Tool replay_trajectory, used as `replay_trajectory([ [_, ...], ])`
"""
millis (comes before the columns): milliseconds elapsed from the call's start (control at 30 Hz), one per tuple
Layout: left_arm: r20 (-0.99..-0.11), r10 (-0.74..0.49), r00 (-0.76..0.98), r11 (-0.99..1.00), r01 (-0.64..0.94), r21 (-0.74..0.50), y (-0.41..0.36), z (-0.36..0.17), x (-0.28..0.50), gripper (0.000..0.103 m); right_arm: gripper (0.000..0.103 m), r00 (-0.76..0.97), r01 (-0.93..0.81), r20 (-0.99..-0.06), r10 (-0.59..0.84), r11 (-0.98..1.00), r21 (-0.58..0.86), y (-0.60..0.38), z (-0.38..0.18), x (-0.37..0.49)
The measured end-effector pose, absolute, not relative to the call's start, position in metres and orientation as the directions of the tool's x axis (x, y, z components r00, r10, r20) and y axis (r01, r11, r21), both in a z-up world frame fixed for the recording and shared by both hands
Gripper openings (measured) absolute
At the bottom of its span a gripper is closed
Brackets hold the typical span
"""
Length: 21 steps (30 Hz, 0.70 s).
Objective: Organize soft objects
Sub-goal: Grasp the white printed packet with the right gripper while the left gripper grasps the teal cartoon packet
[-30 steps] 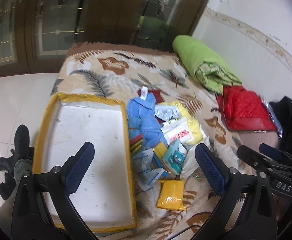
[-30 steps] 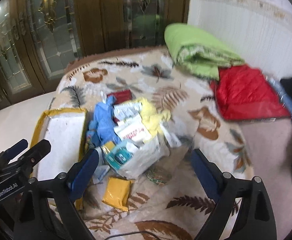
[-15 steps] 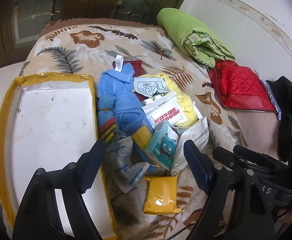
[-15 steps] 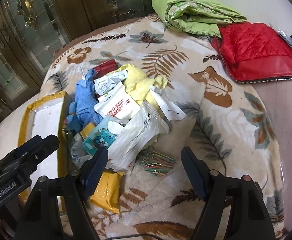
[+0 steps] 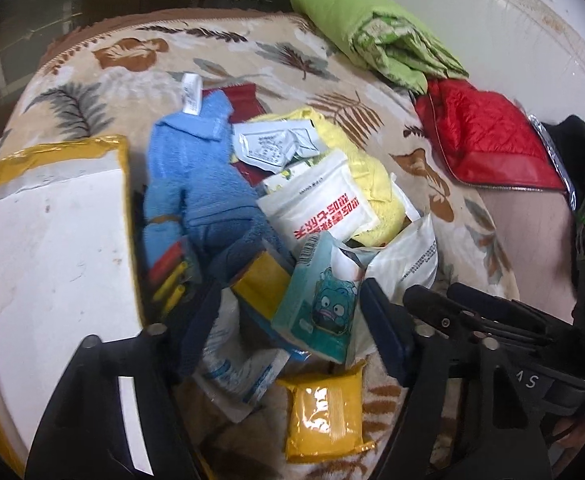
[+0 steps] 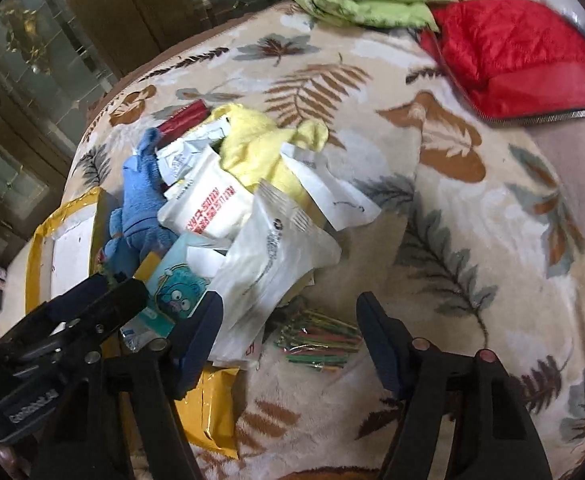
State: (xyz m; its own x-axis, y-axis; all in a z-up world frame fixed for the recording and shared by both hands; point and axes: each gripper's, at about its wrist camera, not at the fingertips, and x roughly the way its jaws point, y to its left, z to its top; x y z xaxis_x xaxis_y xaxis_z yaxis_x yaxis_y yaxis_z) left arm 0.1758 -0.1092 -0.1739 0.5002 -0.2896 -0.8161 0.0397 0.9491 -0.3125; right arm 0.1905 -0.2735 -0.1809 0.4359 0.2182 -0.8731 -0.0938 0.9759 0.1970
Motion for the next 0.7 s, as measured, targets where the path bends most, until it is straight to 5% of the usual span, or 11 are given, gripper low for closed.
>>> replay_trajectory([
  [167, -0.833, -0.307, 0.46, 0.945, 0.047, -0.322, -0.109, -0.188, 0.183, 0.045, 0.068, 0.424, -0.087, -0.86, 0.283, 0.958, 0.273, -0.281, -0.189, 0.197],
  [300, -0.822, -0.341, 0.456, 0.932, 0.047, -0.36, -0.107, -0.193, 0.183, 0.043, 0.068, 0.417, -0.08, -0.857, 0.303, 0.951, 0.298, -0.283, -0.193, 0.202],
  [433, -0.826, -0.343, 0.446, 0.933, 0.062, -0.354, -0.113, -0.193, 0.18, 0.022, 0.066, 0.413, -0.076, -0.858, 0.305, 0.95, 0.302, -0.28, -0.195, 0.204],
  [700, -0.808, -0.363, 0.465, 0.923, 0.061, -0.38, -0.11, -0.191, 0.167, 0.011, 0.017, 0.394, -0.123, -0.845, 0.362, 0.932, 0.342, -0.272, -0.194, 0.201],
])
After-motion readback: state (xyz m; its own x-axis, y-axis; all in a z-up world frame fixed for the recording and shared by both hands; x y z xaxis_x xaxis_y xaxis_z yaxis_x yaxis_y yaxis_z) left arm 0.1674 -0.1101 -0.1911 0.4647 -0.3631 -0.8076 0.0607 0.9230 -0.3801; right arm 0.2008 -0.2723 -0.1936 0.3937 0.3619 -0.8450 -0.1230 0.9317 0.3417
